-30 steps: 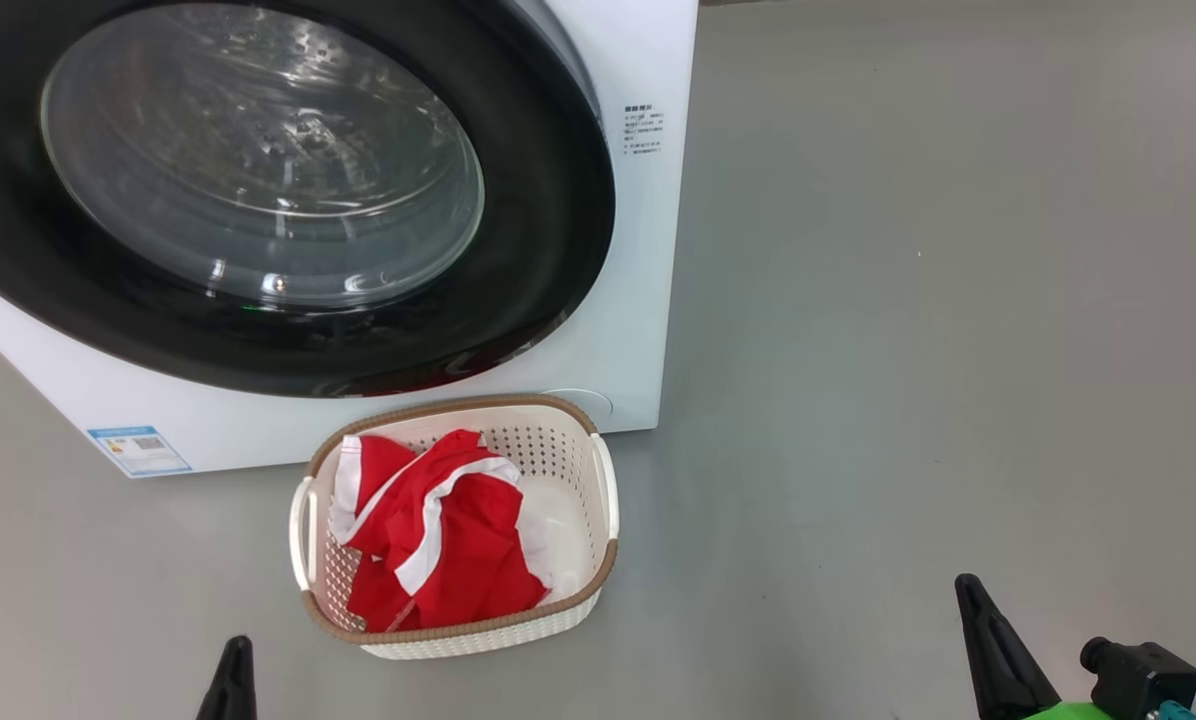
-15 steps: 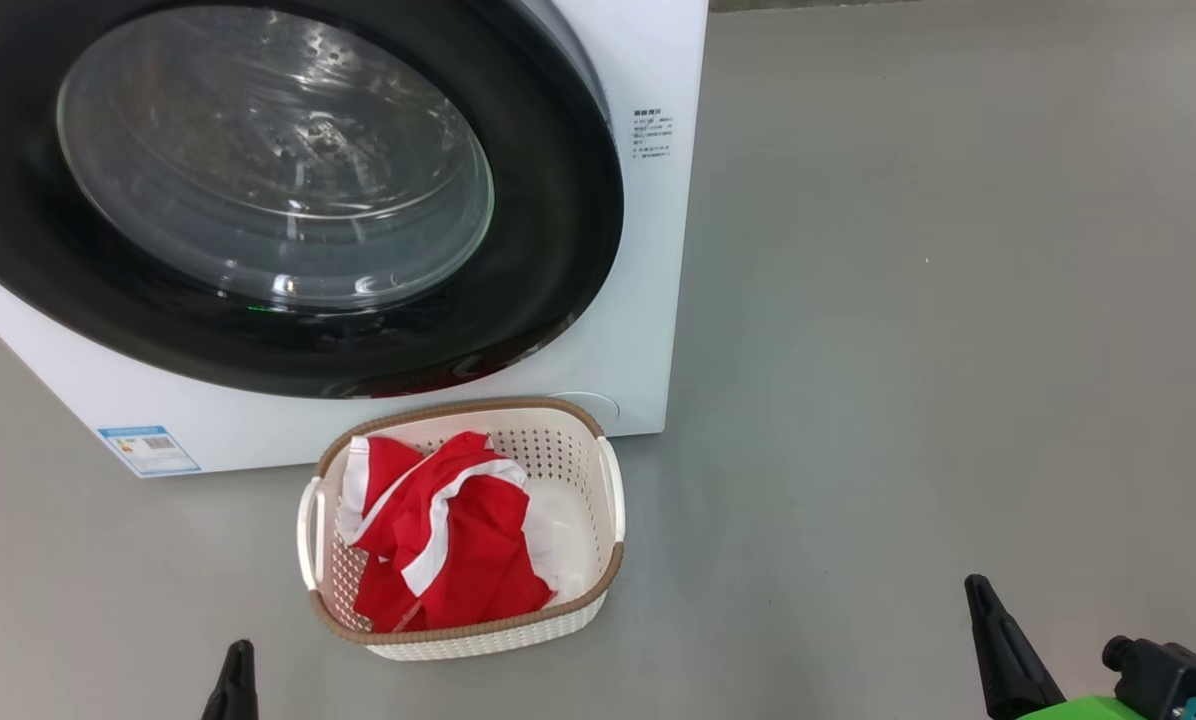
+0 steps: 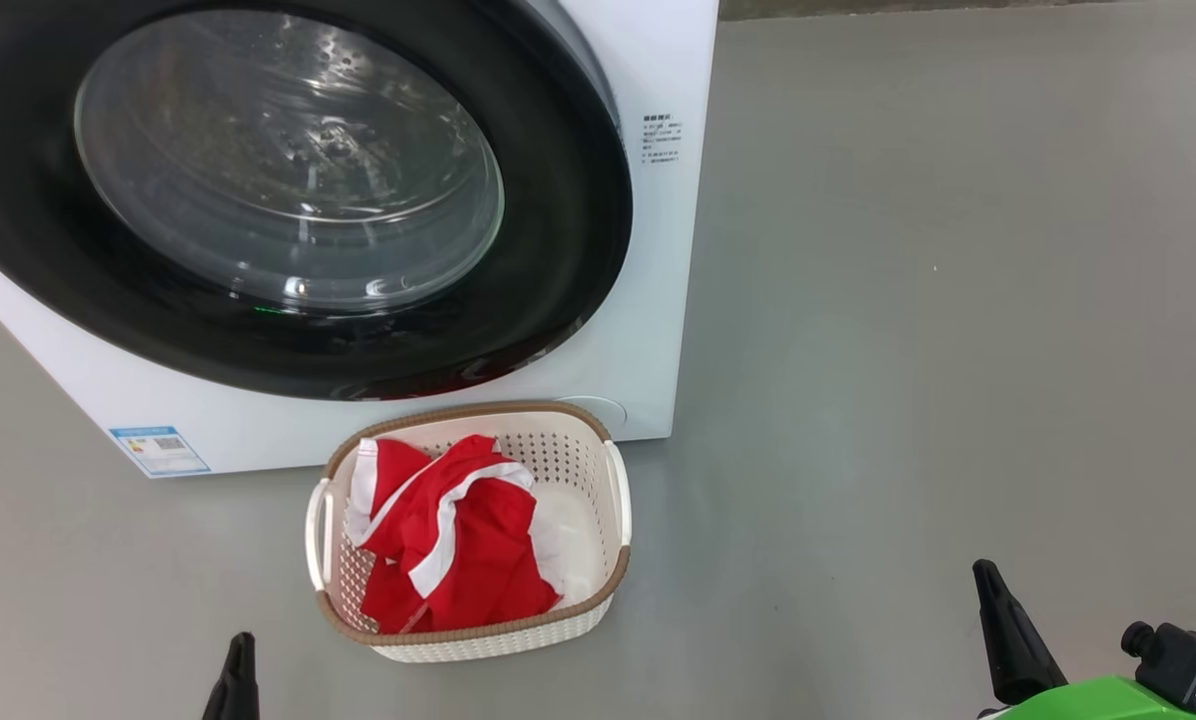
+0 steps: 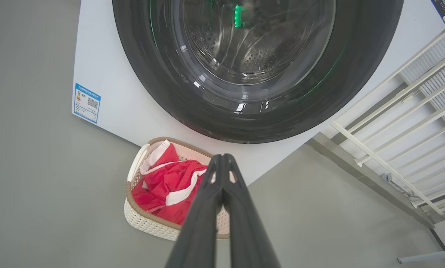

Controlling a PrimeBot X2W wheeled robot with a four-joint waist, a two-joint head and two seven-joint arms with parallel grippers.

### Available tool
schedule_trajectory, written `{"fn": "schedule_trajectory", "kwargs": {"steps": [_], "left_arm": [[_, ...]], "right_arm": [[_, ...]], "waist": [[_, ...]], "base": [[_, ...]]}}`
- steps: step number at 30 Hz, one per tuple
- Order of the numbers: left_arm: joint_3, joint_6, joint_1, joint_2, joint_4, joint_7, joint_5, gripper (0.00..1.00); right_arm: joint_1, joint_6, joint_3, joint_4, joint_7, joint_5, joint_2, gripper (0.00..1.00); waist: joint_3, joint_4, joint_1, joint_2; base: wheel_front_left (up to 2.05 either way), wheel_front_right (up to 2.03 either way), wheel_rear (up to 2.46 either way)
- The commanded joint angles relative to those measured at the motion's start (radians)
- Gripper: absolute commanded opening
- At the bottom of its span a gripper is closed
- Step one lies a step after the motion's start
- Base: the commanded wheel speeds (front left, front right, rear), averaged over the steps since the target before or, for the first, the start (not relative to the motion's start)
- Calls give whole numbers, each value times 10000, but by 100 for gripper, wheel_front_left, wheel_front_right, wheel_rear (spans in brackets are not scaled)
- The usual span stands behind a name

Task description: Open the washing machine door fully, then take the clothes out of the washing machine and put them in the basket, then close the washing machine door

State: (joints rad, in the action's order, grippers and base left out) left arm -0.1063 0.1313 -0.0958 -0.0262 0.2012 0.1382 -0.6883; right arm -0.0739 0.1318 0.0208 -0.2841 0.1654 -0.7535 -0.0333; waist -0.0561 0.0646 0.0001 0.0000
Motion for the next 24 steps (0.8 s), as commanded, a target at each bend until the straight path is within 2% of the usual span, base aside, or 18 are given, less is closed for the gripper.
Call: {"fn": "schedule_trajectory", "kwargs": {"steps": [1, 24], "left_arm": [[-106, -2, 462, -165, -193, -68, -291, 0], [-91, -3, 870, -191, -31, -699, -2617, 0]], "right_arm": [[395, -4, -10, 258, -64, -316, -187, 0], [753, -6, 95, 302, -661, -2577, -283, 0]], "waist": [[11, -13, -1, 0], [146, -178, -1, 0]], "base": [[0, 0, 0], [0, 0, 0]]}}
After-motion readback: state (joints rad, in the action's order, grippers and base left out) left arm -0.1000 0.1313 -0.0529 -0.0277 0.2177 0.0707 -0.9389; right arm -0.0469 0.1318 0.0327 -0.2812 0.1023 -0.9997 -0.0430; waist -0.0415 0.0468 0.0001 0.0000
